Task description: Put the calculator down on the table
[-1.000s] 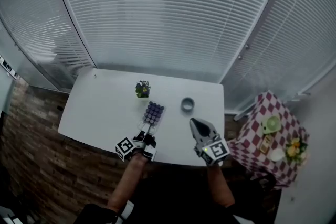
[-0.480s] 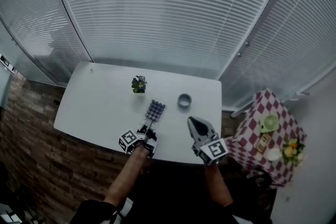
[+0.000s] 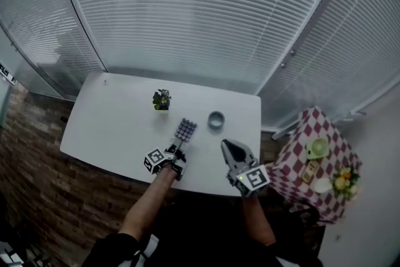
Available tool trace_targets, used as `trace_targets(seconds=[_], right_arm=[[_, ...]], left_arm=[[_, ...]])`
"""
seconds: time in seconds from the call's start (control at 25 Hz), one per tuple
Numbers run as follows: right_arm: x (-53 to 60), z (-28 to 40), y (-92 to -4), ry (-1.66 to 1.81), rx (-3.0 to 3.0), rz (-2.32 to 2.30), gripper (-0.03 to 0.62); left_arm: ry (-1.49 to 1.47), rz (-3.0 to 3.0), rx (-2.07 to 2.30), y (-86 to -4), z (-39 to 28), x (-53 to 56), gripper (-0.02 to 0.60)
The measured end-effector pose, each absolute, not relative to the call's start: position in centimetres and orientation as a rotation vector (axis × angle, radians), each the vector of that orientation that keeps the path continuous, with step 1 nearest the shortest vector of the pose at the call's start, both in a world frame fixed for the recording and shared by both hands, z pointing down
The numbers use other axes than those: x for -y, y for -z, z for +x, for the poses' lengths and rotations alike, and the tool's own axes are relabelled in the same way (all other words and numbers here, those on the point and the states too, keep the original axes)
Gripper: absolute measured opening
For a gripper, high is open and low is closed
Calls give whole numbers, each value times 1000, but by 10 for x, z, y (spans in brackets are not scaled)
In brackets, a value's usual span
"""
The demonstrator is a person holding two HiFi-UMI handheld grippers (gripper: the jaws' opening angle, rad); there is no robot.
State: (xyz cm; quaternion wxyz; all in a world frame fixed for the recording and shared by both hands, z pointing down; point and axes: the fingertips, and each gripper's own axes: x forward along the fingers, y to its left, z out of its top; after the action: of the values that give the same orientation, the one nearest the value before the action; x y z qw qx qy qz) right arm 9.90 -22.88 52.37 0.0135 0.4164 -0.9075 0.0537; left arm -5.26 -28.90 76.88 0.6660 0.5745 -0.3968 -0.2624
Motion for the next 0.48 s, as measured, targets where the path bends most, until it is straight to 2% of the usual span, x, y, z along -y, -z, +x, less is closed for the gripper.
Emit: trace_targets(seconds=[0.48], right_arm=[[229,101,-535,-217,2822,1296,5]], left_arm=[[462,1266,996,-837,-44,310,101]])
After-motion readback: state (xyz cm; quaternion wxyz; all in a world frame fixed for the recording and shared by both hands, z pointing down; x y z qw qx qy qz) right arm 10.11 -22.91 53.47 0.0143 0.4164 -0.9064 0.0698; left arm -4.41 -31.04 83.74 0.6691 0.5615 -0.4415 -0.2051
